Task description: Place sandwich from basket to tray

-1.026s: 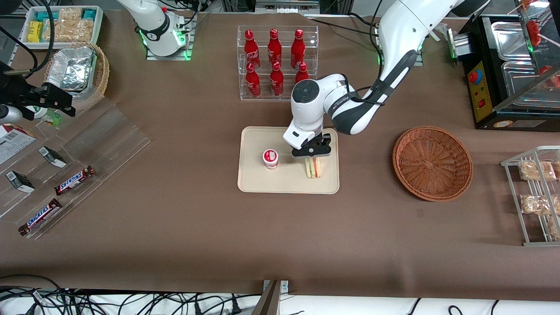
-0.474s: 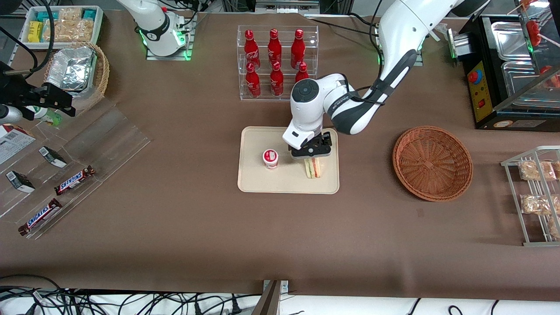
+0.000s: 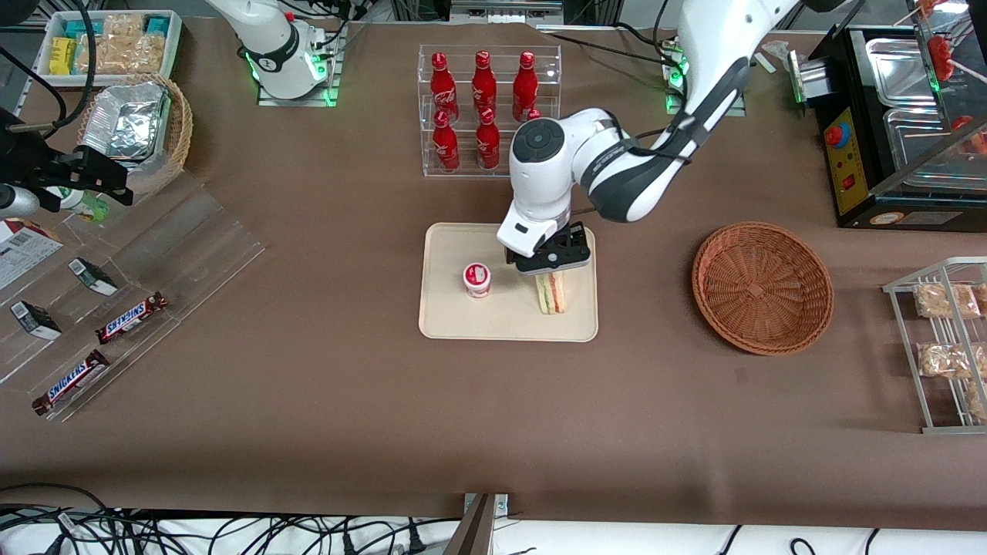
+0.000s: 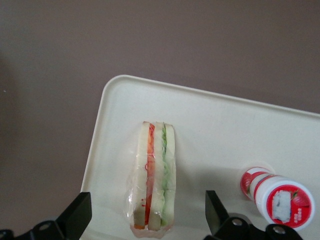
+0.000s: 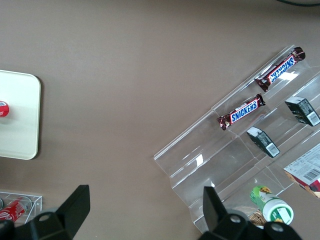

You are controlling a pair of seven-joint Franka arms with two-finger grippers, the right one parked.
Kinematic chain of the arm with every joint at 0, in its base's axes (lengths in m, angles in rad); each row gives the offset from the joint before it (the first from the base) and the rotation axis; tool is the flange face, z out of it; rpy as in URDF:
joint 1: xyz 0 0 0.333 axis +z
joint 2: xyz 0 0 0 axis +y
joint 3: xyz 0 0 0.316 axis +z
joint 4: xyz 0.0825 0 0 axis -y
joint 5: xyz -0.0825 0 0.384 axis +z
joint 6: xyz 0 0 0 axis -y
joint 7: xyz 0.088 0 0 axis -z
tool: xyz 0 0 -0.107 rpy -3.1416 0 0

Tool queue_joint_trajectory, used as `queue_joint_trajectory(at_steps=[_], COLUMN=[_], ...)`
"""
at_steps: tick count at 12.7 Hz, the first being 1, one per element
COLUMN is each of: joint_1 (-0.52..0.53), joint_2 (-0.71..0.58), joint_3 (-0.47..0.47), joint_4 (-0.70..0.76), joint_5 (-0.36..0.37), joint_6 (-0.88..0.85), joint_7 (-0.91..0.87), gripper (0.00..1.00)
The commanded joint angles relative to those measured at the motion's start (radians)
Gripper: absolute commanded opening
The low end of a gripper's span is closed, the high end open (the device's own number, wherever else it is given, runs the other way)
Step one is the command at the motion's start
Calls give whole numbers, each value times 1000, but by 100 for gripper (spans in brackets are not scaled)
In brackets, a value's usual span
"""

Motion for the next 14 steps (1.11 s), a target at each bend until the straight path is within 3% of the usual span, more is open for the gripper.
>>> queue_joint_trajectory(at_steps=[1, 6, 10, 12, 14], joint_1=[20, 94, 185, 230, 235], joint_2=[-34, -34, -38, -54, -69], joint_3=[-8, -9, -14, 6, 111], joint_4=[103, 214, 289, 331, 410], joint_5=[-33, -63, -113, -171, -295], joint_6=[-137, -205, -280, -314, -412], joint_7=[6, 17, 152, 289, 513], gripper=[100, 100, 100, 100, 100])
